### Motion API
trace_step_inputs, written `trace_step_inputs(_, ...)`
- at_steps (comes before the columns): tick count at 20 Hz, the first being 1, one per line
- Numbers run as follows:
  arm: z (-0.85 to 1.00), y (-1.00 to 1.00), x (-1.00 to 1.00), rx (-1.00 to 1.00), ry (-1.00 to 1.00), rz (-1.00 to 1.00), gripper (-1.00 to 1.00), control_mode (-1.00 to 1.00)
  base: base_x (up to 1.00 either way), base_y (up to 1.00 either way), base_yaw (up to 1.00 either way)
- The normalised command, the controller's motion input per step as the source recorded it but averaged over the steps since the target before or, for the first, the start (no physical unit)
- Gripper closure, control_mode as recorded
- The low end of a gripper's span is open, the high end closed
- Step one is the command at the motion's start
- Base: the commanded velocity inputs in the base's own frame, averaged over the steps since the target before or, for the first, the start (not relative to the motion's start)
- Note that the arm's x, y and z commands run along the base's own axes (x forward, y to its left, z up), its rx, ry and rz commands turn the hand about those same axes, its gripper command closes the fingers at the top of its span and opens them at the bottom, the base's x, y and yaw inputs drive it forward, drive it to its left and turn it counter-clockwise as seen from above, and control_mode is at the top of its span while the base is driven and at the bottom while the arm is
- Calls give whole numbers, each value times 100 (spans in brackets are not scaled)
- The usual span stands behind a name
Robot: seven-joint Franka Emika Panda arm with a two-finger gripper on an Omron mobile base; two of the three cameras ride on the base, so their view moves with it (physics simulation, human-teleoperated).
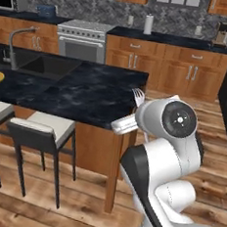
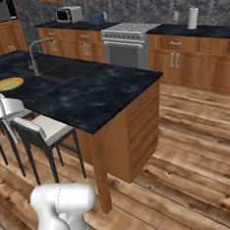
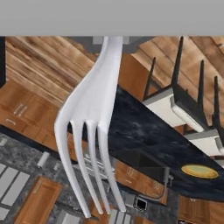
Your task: Take the fork and place it on the left side of the plate. Then take the spoon and place it on the right side of the plate. Make sure they're directly next to the plate.
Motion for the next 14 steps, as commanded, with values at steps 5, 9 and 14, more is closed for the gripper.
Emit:
trace_step_inputs(5, 0, 0, 0, 0, 0, 0, 100, 100, 14, 100, -1)
trace_step_inputs(9, 0, 0, 0, 0, 0, 0, 100, 100, 39, 100, -4)
trace_step_inputs(14, 0, 0, 0, 0, 0, 0, 100, 100, 52, 100, -7)
